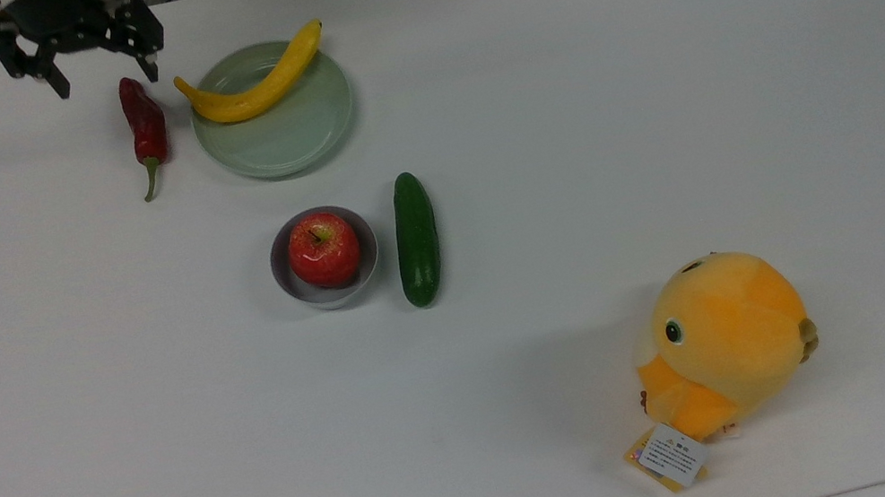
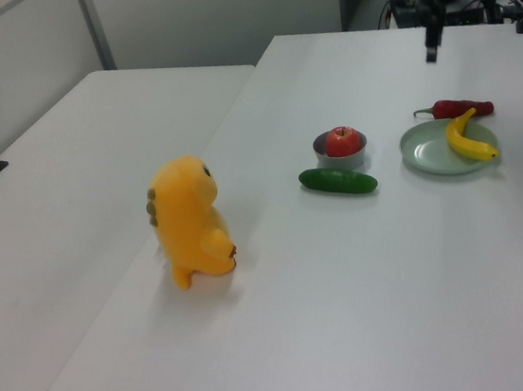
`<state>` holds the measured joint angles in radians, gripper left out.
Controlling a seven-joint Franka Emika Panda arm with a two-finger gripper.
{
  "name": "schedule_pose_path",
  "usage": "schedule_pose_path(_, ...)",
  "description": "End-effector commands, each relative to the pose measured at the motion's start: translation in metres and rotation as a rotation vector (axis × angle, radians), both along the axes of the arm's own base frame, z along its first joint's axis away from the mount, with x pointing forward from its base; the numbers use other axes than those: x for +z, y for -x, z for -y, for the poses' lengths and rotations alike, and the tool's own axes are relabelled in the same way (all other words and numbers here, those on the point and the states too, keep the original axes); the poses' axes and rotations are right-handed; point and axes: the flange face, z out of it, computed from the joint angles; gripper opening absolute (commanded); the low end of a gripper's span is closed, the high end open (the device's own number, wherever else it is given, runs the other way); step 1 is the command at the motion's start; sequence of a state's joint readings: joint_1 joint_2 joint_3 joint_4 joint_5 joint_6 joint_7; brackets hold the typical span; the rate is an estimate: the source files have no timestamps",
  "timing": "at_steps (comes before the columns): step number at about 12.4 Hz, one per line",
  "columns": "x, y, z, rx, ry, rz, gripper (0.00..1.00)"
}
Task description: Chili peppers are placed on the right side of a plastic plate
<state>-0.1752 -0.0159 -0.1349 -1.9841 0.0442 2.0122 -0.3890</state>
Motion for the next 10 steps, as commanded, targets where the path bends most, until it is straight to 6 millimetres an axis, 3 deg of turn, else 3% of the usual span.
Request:
schedule_pose_path(1, 0.075, -0.013, -0.039, -0.127, -0.033, -0.012, 1.0)
schedule_pose_path(3, 0.123, -0.013, -0.066, -0.159, -0.06, -0.018, 1.0)
schedule_pose_path(6, 0.17, -0.004, -0.113, -0.275, -0.117, -0.044, 1.0)
schedule_pose_path(10, 0.173, -0.003, -0.194, -0.2, -0.1, -0.04, 1.0)
